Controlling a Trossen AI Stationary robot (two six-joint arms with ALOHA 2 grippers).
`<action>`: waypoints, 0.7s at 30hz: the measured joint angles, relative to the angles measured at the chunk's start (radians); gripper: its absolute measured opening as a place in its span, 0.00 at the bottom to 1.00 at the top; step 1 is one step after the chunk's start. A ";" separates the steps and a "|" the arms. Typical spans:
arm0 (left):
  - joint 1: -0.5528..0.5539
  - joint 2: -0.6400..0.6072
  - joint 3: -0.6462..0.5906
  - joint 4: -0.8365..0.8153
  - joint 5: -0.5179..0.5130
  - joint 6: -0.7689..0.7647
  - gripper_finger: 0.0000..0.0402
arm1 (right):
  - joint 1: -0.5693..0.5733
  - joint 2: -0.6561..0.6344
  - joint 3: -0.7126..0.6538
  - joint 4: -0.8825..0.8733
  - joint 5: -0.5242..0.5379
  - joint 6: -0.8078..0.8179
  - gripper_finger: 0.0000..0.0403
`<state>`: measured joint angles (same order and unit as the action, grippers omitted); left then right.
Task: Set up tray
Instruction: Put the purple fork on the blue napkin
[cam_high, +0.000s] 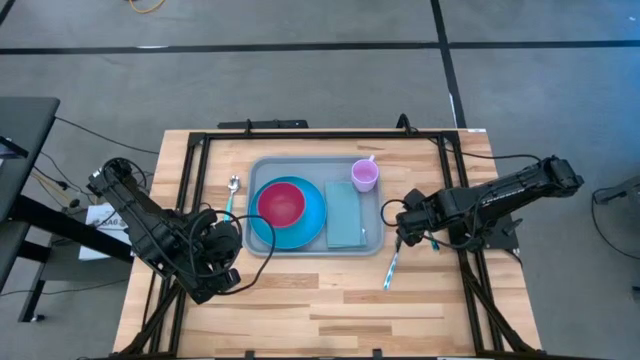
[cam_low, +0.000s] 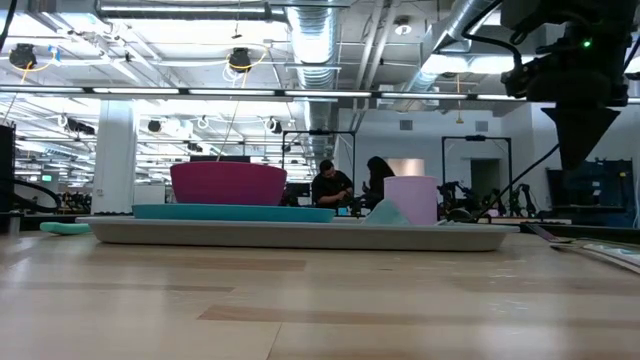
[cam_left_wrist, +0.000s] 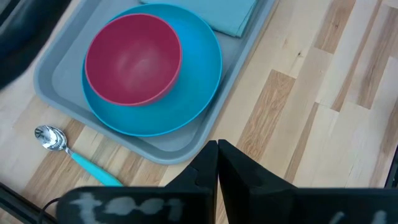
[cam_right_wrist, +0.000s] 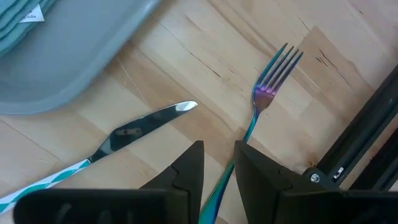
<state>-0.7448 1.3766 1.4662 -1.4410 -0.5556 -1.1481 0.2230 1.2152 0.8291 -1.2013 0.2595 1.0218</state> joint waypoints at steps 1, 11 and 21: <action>0.000 0.000 0.000 0.000 0.000 0.000 0.00 | 0.000 0.000 0.000 -0.002 0.000 0.000 0.20; 0.000 0.000 0.000 0.000 0.000 0.000 0.00 | 0.008 0.000 0.000 -0.044 -0.086 0.057 0.20; 0.000 0.000 0.000 0.000 0.000 0.000 0.00 | 0.076 0.000 0.000 0.036 -0.044 0.152 0.20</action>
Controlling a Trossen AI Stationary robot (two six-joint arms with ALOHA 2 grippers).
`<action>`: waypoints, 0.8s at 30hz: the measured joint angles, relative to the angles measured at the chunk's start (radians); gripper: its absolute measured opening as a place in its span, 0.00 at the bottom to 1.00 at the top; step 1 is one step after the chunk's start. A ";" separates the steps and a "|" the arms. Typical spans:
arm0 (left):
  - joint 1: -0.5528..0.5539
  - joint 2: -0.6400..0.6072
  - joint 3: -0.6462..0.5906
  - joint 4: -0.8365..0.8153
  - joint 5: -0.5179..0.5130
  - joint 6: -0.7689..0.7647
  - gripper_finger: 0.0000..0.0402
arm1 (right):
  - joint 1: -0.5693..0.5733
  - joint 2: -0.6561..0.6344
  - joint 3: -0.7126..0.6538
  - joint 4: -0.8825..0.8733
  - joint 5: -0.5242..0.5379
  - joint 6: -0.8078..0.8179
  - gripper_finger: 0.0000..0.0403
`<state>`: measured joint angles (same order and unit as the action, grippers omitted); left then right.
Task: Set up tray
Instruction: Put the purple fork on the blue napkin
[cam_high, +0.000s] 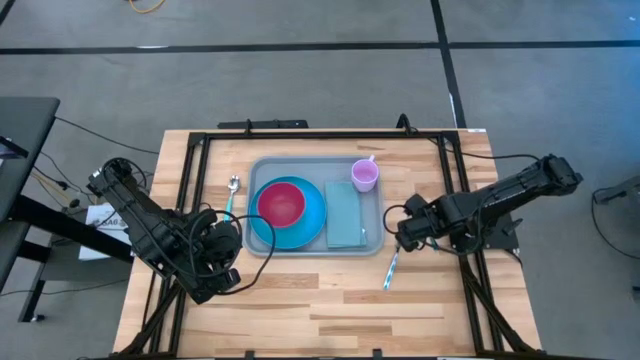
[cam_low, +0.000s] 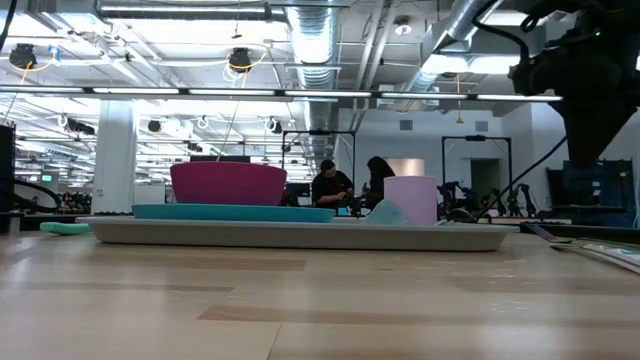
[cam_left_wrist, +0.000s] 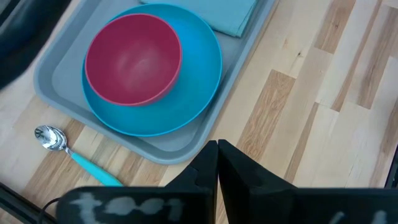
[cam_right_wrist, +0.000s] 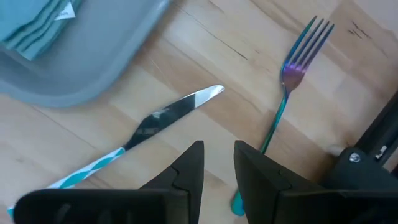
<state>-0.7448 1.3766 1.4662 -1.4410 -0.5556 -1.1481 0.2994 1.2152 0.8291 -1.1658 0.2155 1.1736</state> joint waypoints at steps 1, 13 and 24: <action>0.000 0.000 0.000 0.000 0.000 0.000 0.00 | 0.006 0.000 0.000 -0.001 0.000 0.004 0.20; 0.000 0.000 0.000 0.000 0.000 0.000 0.00 | 0.023 0.127 0.000 -0.057 0.035 0.056 0.20; 0.000 0.000 0.000 0.000 0.000 0.000 0.00 | -0.094 0.326 -0.001 -0.076 0.062 -0.126 0.21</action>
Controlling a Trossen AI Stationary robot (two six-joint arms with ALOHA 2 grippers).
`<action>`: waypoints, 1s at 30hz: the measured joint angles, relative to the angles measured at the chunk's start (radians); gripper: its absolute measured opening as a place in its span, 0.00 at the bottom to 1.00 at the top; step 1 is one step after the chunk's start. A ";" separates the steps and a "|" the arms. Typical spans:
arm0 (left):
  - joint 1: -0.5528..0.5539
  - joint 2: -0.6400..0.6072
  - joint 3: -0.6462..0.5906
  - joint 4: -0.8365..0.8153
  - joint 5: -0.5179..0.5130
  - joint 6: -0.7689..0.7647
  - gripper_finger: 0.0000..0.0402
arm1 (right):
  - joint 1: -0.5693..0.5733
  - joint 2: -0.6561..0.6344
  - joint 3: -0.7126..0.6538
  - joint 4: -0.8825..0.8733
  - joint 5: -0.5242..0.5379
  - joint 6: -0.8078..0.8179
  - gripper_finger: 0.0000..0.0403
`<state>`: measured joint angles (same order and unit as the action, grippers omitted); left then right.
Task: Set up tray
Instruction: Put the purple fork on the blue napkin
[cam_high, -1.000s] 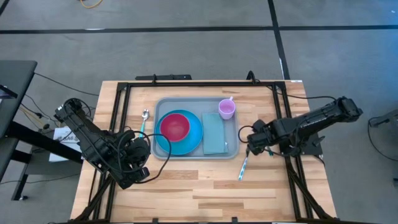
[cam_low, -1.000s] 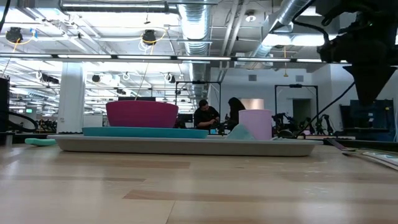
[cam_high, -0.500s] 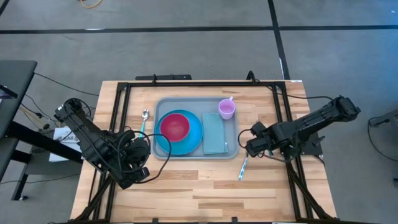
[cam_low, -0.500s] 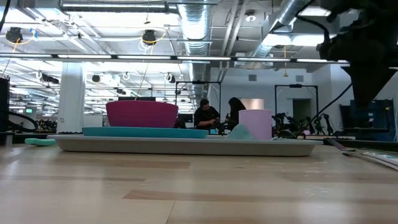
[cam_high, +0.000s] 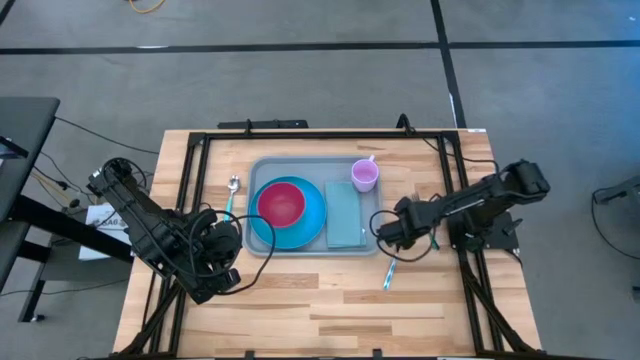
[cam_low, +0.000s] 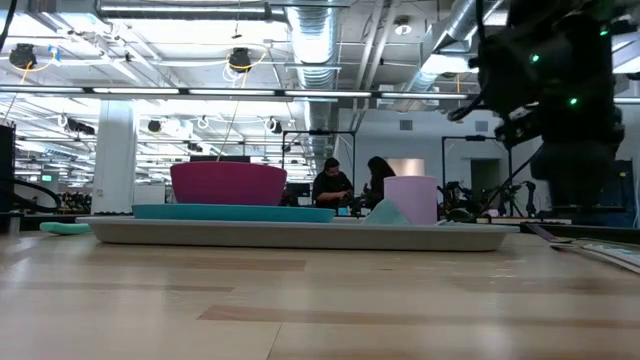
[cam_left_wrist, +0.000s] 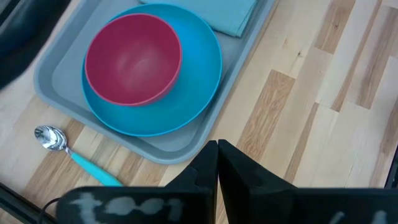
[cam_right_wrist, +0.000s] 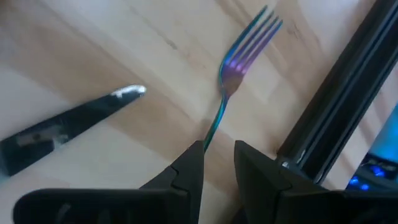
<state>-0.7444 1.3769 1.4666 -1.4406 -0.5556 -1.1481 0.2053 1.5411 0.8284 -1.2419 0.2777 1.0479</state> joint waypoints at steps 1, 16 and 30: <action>0.000 0.000 0.000 0.000 0.001 0.000 0.00 | -0.010 0.006 0.000 0.001 0.015 -0.020 0.21; 0.000 0.000 0.000 0.000 0.000 0.000 0.00 | -0.169 -0.112 -0.218 0.210 -0.053 -0.111 0.21; 0.000 0.000 0.000 0.000 0.000 0.000 0.00 | -0.223 -0.212 -0.233 0.223 -0.080 -0.141 0.21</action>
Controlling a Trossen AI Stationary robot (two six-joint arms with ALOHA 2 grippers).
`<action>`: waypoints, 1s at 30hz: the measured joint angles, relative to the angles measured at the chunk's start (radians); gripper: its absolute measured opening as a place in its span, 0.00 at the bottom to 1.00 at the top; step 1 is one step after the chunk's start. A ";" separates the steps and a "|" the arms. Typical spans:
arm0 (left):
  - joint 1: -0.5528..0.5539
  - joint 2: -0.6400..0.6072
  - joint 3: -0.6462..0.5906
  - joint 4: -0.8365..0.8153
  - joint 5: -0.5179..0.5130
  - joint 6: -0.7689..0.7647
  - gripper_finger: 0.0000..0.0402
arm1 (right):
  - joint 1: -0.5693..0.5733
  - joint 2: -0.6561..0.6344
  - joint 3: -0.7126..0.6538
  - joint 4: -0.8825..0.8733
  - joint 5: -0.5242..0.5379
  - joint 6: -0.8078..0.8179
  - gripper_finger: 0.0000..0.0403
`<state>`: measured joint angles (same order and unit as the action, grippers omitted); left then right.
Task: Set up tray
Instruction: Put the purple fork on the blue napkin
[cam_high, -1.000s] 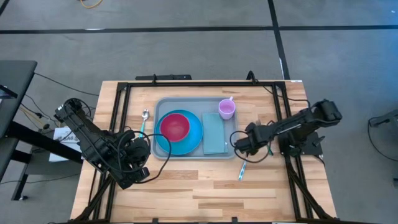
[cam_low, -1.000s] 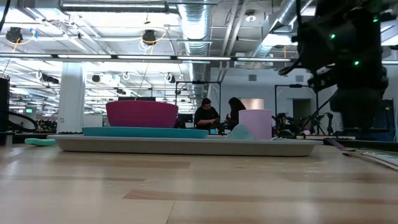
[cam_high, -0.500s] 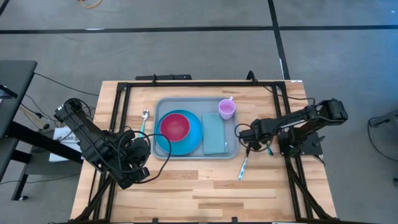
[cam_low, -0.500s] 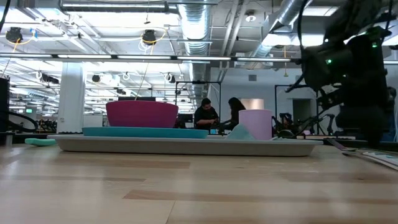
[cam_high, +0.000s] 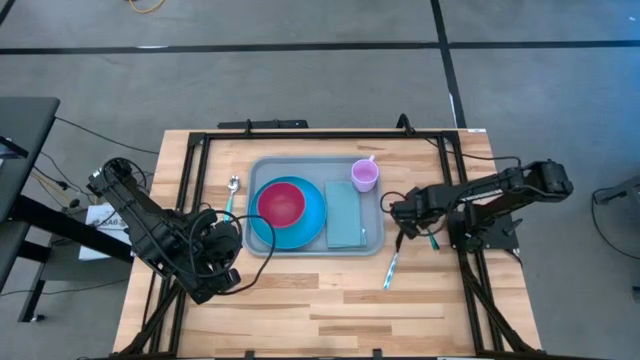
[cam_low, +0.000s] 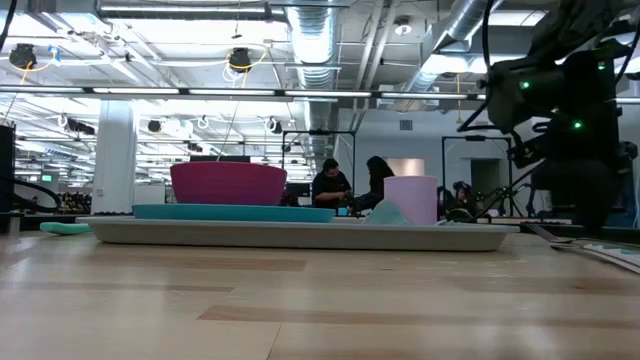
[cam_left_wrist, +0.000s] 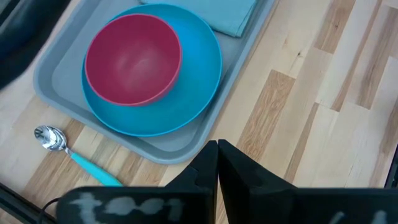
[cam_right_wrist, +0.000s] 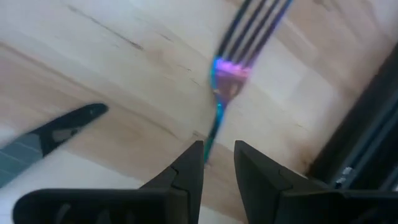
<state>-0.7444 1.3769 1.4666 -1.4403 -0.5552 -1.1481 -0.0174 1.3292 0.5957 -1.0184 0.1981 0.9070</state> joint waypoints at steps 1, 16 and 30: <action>0.000 0.000 0.000 0.000 0.000 0.000 0.00 | 0.001 0.000 -0.004 0.015 -0.005 0.000 0.21; 0.000 0.000 0.000 0.000 0.000 0.000 0.00 | -0.030 -0.033 -0.103 0.142 -0.013 -0.028 0.13; 0.000 0.000 0.000 0.000 0.001 0.000 0.00 | 0.043 -0.059 -0.013 0.146 -0.145 0.175 0.01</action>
<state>-0.7448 1.3766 1.4666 -1.4403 -0.5547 -1.1481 0.0258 1.2697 0.5827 -0.8723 0.0536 1.0823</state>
